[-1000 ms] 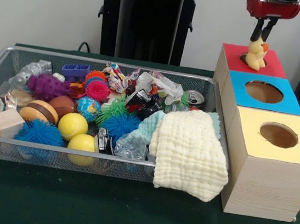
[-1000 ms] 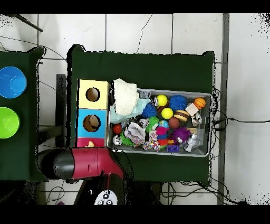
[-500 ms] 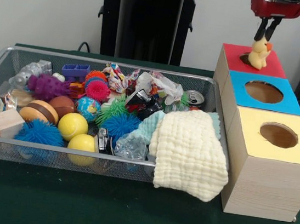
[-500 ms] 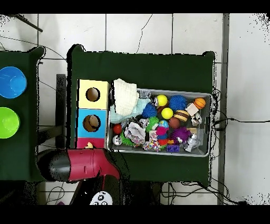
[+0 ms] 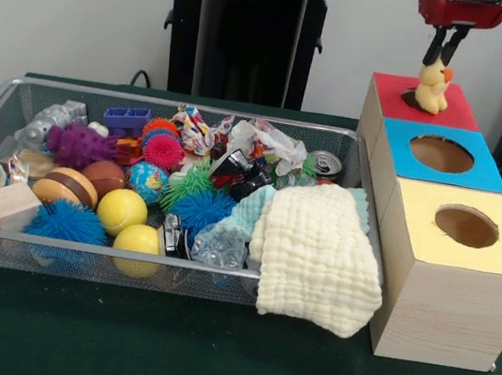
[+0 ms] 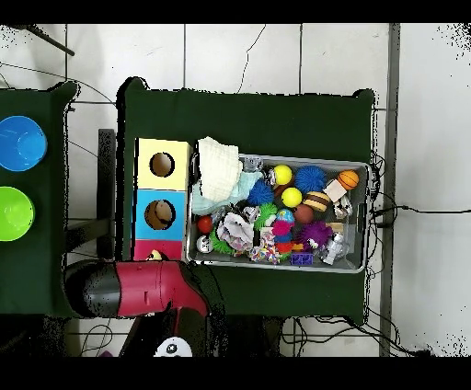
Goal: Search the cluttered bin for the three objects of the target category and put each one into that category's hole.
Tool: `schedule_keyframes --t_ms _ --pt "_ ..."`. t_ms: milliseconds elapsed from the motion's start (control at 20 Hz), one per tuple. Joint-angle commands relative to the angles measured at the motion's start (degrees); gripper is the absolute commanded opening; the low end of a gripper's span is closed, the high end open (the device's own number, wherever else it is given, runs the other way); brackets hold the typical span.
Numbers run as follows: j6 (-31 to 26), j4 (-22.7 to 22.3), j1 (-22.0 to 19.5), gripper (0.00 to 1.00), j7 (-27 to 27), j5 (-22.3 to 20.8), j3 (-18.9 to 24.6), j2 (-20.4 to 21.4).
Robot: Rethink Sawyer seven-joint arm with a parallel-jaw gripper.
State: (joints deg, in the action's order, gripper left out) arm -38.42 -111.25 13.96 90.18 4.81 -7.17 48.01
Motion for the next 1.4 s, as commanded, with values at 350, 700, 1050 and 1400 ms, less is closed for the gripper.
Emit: schedule_keyframes --t_ms 350,700,1050,1400 --pt "-10.9 5.7 2.2 0.0 13.0 -3.1 -4.2 -3.4" --pt "-7.0 4.4 3.0 0.0 13.0 -1.2 -4.1 -3.7" --pt "-2.9 5.1 3.4 0.0 14.2 0.4 -3.2 -4.6" --pt "2.6 4.1 3.5 0.0 14.5 1.4 -2.7 -4.7"
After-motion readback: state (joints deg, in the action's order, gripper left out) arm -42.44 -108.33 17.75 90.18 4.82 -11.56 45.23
